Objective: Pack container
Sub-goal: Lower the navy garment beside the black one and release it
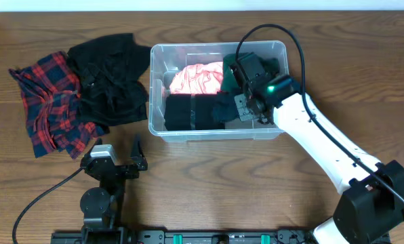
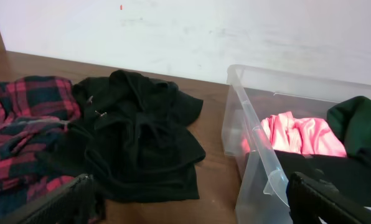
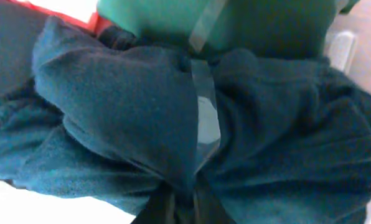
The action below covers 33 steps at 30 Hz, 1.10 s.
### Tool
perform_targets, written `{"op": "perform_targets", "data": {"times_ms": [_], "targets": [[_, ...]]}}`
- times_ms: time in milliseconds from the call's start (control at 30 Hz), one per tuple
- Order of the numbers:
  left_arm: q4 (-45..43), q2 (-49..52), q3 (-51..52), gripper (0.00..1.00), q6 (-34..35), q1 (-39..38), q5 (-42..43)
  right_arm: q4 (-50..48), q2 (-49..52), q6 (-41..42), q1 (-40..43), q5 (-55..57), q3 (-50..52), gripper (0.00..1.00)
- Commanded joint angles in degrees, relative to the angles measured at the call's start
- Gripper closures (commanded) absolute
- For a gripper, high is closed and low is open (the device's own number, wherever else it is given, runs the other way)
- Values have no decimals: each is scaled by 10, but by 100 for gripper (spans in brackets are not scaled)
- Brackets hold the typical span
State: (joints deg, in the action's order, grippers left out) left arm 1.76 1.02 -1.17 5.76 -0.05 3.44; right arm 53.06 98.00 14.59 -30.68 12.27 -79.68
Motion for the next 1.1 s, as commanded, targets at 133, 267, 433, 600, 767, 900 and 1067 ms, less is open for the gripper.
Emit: {"op": "perform_targets", "data": {"times_ms": [133, 267, 433, 600, 767, 900, 1067], "targets": [[20, 0, 9, 2, -5, 3, 0, -2, -12, 3, -1, 9, -9, 45], [20, 0, 9, 2, -5, 3, 0, 9, -14, -5, -2, -1, -42, 44], [20, 0, 9, 2, -5, 3, 0, 27, -15, -18, -1, 0, -81, 52], [20, 0, 9, 2, -5, 3, 0, 25, -13, -18, 4, 4, -71, 88], [20, 0, 9, 2, -5, 3, 0, 9, -12, -18, 6, 4, -35, 99], [20, 0, 9, 2, -5, 3, 0, -26, -12, -18, 6, -8, 6, 99], [20, 0, 9, 2, -5, 3, 0, -108, -12, -27, 6, -40, 64, 99]]}}
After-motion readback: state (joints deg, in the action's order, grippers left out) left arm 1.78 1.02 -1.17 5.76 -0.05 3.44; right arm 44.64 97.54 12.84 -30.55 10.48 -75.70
